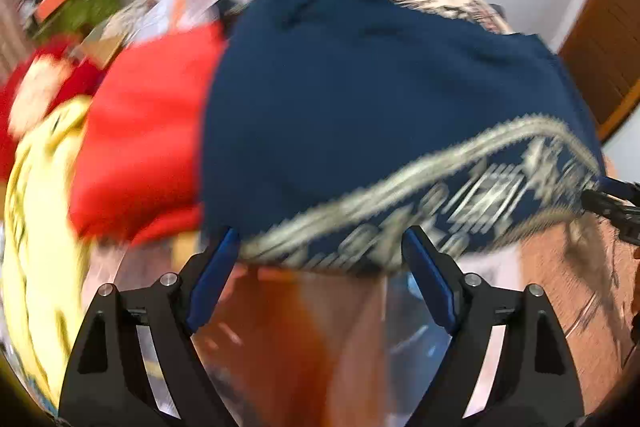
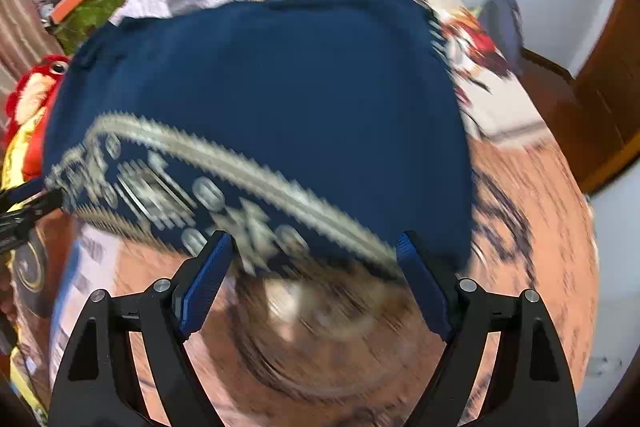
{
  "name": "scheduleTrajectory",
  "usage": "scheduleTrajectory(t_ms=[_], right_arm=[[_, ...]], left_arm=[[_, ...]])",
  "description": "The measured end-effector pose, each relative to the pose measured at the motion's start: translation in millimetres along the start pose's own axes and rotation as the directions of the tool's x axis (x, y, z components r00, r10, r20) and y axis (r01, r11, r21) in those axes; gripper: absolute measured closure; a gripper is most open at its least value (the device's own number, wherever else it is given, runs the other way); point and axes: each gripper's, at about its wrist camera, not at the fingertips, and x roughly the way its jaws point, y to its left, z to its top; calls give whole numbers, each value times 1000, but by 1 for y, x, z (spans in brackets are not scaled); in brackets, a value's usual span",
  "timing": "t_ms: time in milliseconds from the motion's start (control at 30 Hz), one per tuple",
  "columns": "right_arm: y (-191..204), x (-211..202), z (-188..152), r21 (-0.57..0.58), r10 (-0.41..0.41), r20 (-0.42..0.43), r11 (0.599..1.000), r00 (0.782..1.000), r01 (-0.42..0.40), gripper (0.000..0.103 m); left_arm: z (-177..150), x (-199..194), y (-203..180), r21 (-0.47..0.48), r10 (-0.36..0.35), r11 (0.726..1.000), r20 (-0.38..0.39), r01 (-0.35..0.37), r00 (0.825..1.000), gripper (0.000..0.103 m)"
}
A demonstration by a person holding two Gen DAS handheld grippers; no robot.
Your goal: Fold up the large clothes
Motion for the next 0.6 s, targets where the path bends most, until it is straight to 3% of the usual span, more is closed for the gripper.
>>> scheduleTrajectory(t_ms=[100,200,300,367,433,500,600], right_arm=[[-12,-8,-12,23,-27,-25,999,999,27,21],[-21,-21,-21,56,-20,-23,998,1000,21,21],[-27,-36,-28,77,-15,1,997,1000,15,21],[-27,-42,-32,86,-12,14,996,1000,11,21],[-27,-48,-32,93,-7,25,996,1000,5,21],[-24,-49,-30,93,1,32,996,999,-4,21],[-19,-50,-28,89,9,40,996,999,-13,21]], left_arm=[[-22,-2,34,-121,24,992,-38,-28,999,19],[-40,-7,66,-258,9,966,-49,-22,999,19],[-53,-14,89,-412,-101,908,-21,83,995,19],[-58,-15,97,-503,-204,844,22,188,979,19],[-60,-7,99,-576,-331,756,73,311,941,19],[-59,4,95,-610,-415,691,104,388,904,19],[-50,21,85,-633,-478,634,131,444,869,19]])
